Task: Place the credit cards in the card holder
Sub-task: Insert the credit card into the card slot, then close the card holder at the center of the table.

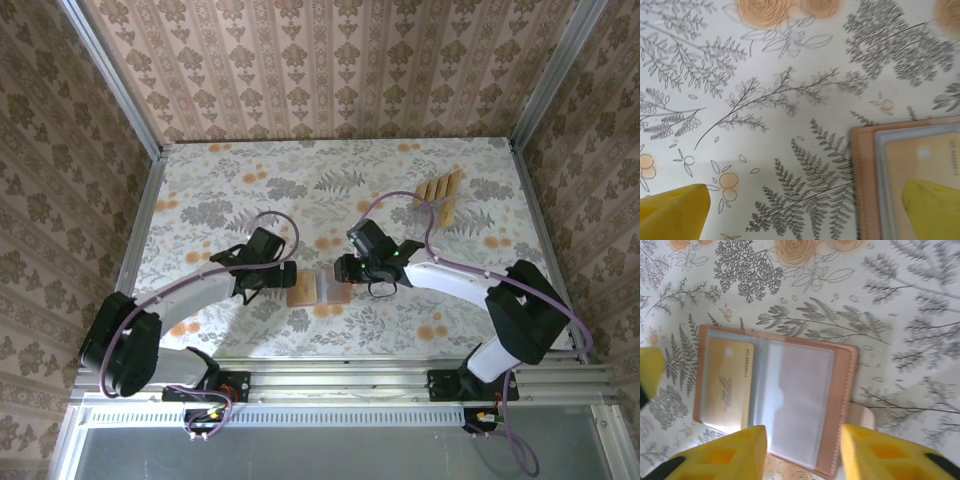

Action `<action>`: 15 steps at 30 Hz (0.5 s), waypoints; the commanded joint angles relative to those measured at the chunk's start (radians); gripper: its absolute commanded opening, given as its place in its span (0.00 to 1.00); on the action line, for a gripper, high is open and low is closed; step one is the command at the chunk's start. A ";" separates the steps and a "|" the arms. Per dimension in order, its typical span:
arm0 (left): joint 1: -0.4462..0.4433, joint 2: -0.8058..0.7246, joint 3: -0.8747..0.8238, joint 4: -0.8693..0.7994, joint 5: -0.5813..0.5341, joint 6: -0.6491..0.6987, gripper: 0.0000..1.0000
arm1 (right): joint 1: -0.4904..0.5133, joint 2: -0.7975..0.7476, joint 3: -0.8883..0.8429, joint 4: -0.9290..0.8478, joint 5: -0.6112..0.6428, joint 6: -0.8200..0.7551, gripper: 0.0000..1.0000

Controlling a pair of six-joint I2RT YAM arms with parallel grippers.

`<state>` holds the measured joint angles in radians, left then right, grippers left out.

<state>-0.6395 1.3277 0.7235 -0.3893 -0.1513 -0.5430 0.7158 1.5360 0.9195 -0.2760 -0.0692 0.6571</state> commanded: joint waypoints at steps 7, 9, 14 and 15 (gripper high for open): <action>0.018 0.027 0.031 0.162 0.197 0.055 1.00 | -0.026 -0.036 -0.044 -0.102 0.137 -0.029 0.56; 0.019 0.051 0.037 0.185 0.224 0.052 1.00 | -0.033 -0.016 -0.048 -0.091 0.133 -0.031 0.55; 0.011 0.100 0.037 0.234 0.253 0.040 1.00 | -0.040 0.021 -0.053 -0.051 0.109 -0.034 0.49; 0.008 0.107 0.035 0.245 0.258 0.034 1.00 | -0.039 0.028 -0.054 -0.044 0.104 -0.035 0.46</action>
<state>-0.6277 1.4185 0.7334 -0.1963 0.0616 -0.5114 0.6804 1.5391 0.8841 -0.3386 0.0227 0.6308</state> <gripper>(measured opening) 0.999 0.478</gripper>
